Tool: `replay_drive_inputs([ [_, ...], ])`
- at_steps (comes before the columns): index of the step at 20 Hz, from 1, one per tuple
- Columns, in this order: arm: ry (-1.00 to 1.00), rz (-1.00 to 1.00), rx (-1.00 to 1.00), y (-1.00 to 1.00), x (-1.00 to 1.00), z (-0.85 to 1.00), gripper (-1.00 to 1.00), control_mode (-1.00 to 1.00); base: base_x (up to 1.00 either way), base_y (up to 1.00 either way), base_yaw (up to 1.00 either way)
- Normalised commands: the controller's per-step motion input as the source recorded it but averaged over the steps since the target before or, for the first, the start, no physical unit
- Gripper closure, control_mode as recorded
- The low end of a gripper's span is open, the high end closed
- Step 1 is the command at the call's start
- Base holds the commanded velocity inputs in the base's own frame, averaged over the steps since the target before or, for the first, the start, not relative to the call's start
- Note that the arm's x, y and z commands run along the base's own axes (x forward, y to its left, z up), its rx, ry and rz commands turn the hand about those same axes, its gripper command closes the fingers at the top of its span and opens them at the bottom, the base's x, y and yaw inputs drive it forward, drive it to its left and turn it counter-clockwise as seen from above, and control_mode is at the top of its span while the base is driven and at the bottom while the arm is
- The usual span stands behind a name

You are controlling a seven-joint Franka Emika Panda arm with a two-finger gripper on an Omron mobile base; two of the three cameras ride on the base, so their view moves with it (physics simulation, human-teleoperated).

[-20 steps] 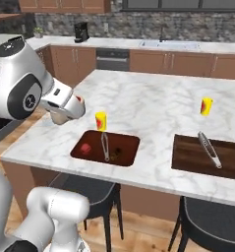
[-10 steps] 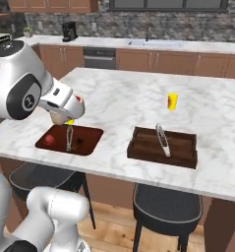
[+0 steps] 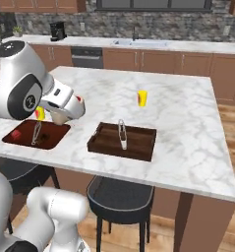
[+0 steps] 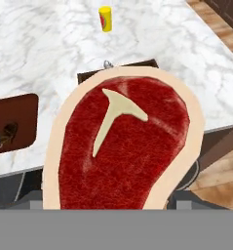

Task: Gather the sweet potato and bell pepper from the fridge and place them on a tray on the dining counter. Then gather the steak and fish from the fridge and place them on the other tray.

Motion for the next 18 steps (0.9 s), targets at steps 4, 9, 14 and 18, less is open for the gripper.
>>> replay_drive_inputs([
  [4,0.00,0.00,0.00,0.00,0.00,0.00,1.00,1.00,0.46,-0.51,0.00],
  [9,0.00,0.00,0.00,0.00,0.00,0.00,1.00,1.00,0.81,-0.18,0.00],
  [14,0.03,0.00,0.00,-0.03,0.29,-0.04,1.00,-1.00,0.45,-0.06,0.00],
  [18,0.10,0.00,-0.01,-0.01,0.82,-0.46,1.00,-1.00,0.00,0.00,0.00],
])
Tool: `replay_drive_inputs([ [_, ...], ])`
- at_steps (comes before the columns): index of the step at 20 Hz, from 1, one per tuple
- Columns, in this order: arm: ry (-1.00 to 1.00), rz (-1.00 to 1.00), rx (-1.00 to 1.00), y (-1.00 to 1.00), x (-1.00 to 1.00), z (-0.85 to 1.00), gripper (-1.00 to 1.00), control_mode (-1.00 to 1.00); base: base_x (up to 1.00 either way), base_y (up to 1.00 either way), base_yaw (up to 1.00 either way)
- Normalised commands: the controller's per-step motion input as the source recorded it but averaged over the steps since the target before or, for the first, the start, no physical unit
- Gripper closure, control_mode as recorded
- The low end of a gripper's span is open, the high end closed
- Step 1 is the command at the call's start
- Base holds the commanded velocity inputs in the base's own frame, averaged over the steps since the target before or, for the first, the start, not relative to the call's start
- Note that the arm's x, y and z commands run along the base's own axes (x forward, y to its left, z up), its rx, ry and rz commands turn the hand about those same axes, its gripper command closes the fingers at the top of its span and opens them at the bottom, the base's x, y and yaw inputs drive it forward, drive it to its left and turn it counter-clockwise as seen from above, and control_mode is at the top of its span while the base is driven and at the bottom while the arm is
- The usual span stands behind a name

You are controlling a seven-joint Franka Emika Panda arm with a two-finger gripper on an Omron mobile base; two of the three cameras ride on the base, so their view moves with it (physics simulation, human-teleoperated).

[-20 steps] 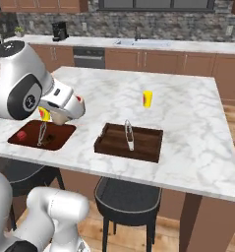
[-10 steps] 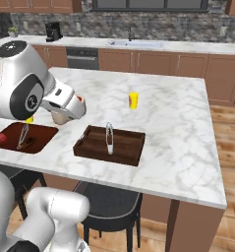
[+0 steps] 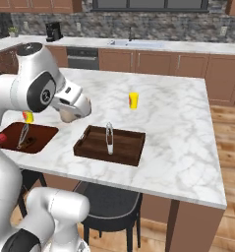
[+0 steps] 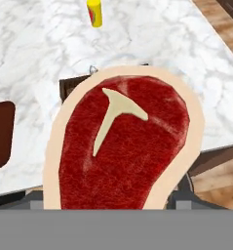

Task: Gather the sweet potato and bell pepper from the fridge and place them on a tray on the dining counter. Then gather the steak and fish from the fridge and place them on the other tray.

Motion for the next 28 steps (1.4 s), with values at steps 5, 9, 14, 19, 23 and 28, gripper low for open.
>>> replay_drive_inputs([
  [5,0.20,0.02,-0.03,0.00,0.91,-0.79,1.00,-1.00,0.00,0.00,0.00],
  [9,0.23,0.05,0.00,0.00,0.87,-0.99,1.00,-1.00,0.00,0.00,0.00],
  [14,0.14,0.12,0.01,0.02,0.60,-0.89,1.00,-1.00,0.00,0.00,0.00],
  [19,0.07,0.25,0.00,0.09,0.34,-0.60,1.00,-1.00,0.00,0.00,0.00],
  [23,0.05,0.26,0.00,0.13,0.29,-0.38,1.00,-1.00,0.00,0.00,0.00],
  [28,0.06,0.16,0.00,0.20,0.40,-0.30,1.00,-1.00,0.00,0.00,0.00],
])
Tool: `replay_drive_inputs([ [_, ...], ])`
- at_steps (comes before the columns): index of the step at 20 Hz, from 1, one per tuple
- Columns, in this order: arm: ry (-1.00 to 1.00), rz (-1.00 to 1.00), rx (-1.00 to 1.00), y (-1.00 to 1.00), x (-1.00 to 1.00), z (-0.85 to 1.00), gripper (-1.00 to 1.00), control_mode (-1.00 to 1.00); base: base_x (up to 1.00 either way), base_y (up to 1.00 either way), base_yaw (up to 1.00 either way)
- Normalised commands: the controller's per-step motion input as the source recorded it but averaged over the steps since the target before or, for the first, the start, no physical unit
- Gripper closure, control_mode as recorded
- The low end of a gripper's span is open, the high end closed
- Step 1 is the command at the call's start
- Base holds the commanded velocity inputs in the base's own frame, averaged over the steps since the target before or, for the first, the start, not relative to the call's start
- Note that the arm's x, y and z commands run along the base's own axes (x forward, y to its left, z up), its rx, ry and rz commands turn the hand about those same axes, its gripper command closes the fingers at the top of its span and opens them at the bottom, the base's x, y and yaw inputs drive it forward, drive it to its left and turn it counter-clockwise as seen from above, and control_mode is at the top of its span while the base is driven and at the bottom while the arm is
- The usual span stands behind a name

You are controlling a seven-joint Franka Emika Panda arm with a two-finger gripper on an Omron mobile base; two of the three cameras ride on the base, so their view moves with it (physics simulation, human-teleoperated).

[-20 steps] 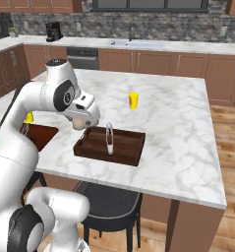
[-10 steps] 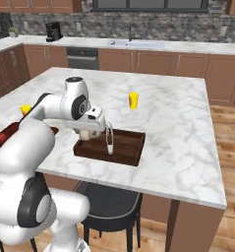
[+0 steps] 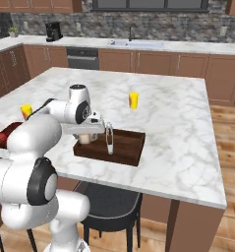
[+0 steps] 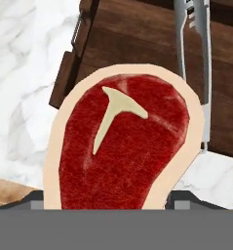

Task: Gather the sweet potato and bell pepper from the fridge and place them on a tray on the dining counter. Then gather the steak and fish from the fridge and place them on the other tray.

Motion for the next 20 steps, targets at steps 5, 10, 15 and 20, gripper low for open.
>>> replay_drive_inputs([
  [5,0.13,0.10,0.00,0.06,0.57,-0.28,1.00,-1.00,0.00,0.00,0.00],
  [10,0.15,0.11,-0.01,0.00,0.62,-0.29,1.00,-1.00,0.00,0.00,0.00],
  [15,0.12,0.11,0.00,0.00,0.61,-0.29,1.00,-1.00,0.00,0.00,0.00],
  [20,0.03,0.09,0.00,0.00,0.28,-0.37,1.00,-1.00,0.00,0.00,0.00],
])
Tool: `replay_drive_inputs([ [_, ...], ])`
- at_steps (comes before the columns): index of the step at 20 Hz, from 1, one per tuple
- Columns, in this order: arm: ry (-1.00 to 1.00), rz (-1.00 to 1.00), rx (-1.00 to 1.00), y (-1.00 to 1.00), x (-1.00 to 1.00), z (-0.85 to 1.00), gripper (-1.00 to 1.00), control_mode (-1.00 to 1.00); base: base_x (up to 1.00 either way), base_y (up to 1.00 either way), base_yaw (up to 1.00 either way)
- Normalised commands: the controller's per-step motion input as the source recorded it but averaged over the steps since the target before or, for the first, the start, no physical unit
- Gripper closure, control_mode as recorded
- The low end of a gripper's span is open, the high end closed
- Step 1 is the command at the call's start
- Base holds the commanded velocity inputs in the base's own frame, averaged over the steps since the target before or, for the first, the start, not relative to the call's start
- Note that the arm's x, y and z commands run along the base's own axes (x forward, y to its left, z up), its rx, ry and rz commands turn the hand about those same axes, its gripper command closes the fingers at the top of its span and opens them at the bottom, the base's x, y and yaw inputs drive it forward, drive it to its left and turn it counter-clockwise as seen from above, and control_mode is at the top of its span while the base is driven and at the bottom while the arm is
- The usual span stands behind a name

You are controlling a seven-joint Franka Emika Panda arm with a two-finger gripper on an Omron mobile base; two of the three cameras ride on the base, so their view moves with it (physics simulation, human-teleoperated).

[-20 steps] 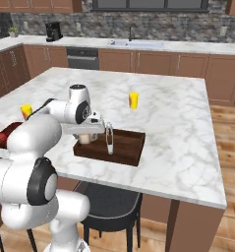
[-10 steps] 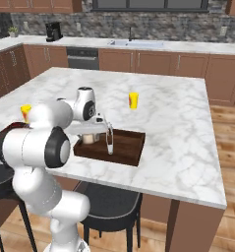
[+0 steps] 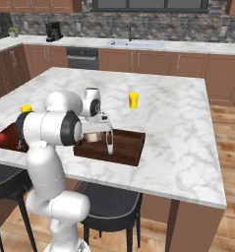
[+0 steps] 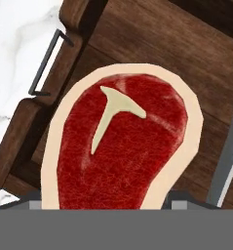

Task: Gather the sweet potato and bell pepper from the fridge and place them on a tray on the dining counter. Then gather the steak and fish from the fridge and place them on the other tray.

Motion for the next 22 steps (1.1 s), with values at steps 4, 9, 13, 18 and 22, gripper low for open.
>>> replay_drive_inputs([
  [4,0.00,0.07,0.00,0.00,0.00,-0.41,1.00,-1.00,0.00,0.00,0.00],
  [9,0.00,0.06,0.00,0.00,0.02,-0.45,1.00,-1.00,0.00,0.00,0.00],
  [13,0.00,0.07,0.00,0.00,0.00,-0.56,-1.00,-1.00,0.00,0.00,0.00],
  [18,-0.03,0.04,0.00,0.00,-0.04,-0.20,-1.00,-1.00,0.00,0.00,0.00],
  [22,-0.06,0.03,0.00,0.00,-0.24,0.00,-1.00,-1.00,0.00,0.00,0.00],
])
